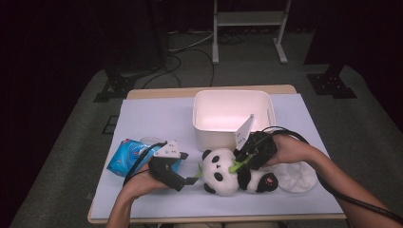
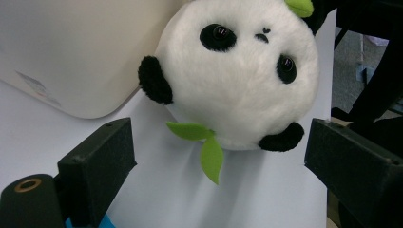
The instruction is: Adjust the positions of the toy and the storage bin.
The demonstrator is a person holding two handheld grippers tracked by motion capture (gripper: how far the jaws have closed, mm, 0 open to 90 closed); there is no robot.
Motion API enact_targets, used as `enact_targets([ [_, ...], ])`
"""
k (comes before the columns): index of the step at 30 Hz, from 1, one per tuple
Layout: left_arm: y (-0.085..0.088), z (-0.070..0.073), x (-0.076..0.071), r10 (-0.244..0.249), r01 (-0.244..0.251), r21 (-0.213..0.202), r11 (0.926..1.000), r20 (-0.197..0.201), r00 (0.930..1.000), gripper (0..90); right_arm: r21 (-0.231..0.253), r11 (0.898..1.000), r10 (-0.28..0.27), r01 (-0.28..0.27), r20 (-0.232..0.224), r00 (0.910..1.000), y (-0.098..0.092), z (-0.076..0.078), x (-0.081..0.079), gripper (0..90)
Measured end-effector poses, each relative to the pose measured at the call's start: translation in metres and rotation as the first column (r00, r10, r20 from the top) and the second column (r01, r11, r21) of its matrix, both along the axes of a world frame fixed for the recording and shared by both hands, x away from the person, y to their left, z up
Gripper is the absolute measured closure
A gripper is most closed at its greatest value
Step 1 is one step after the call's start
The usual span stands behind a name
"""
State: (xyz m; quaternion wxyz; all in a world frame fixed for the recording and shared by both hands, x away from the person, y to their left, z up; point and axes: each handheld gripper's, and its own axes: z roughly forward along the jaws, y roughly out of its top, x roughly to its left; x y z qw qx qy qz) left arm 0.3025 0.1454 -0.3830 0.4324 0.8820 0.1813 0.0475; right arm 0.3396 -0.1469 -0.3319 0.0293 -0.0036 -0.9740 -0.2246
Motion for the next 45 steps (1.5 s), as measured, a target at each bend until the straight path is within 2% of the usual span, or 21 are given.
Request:
enact_targets([
  [7,-0.001,0.000,0.000,0.003,-0.003,0.004,1.0000,0.001,1.0000,8.9,0.014,1.000,-0.017,0.017,-0.003,0.9999,0.000,-0.004,0.001,61.8],
  [13,-0.002,-0.002,0.001,0.004,-0.004,0.001,1.0000,-0.004,1.0000,8.9,-0.006,1.000,-0.004,0.004,0.008,1.0000,0.003,-0.005,-0.001,67.7],
  [19,-0.002,-0.004,0.002,0.005,-0.005,0.001,1.0000,-0.009,0.9999,8.9,-0.006,1.000,0.012,-0.012,0.031,0.9995,0.003,0.000,-0.002,70.0],
  [24,-0.001,-0.003,0.002,0.005,-0.005,0.002,1.0000,-0.007,1.0000,8.9,0.010,1.000,0.013,-0.014,0.013,0.9998,0.001,0.001,0.000,70.6],
  [34,0.000,-0.005,0.003,0.007,-0.007,0.006,1.0000,-0.009,0.9999,8.9,0.040,0.999,0.010,-0.011,0.022,0.9997,-0.001,0.010,0.001,71.1],
  [45,0.004,-0.003,0.003,0.016,-0.016,0.002,0.9999,-0.006,0.9999,8.9,0.063,0.998,-0.011,0.008,0.056,0.9984,-0.005,0.031,0.000,71.4],
])
